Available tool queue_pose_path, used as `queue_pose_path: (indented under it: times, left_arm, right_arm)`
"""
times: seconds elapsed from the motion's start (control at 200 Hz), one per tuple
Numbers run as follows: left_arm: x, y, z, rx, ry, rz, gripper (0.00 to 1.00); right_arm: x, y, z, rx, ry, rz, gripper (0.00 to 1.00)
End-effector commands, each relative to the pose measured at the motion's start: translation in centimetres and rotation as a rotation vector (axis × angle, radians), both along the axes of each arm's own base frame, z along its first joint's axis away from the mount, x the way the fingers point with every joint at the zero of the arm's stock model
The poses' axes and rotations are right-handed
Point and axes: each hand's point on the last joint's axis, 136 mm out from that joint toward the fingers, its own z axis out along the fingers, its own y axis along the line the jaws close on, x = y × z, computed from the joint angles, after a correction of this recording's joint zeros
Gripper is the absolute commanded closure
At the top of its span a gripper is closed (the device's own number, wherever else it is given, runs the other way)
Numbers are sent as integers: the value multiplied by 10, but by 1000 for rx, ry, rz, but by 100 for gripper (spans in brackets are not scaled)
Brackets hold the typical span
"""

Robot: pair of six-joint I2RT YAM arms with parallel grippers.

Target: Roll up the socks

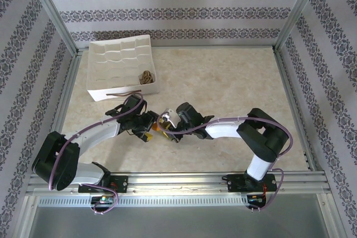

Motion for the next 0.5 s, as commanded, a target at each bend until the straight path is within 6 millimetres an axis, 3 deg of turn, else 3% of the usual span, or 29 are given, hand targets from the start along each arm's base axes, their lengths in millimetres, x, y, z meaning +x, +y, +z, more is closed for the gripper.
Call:
queue_pose_path:
  times: [0.0, 0.305, 0.495]
  left_arm:
    - [-1, -4, 0, -23, -24, -31, 25]
    - [17, -23, -5, -66, -76, -97, 29]
    - [24, -33, -26, -68, -66, -130, 34]
  right_arm:
    - [-51, -66, -81, -248, 343, -75, 100]
    - [-47, -74, -86, -159, 508, -164, 100]
    - [-39, -81, -86, -83, 622, -229, 100]
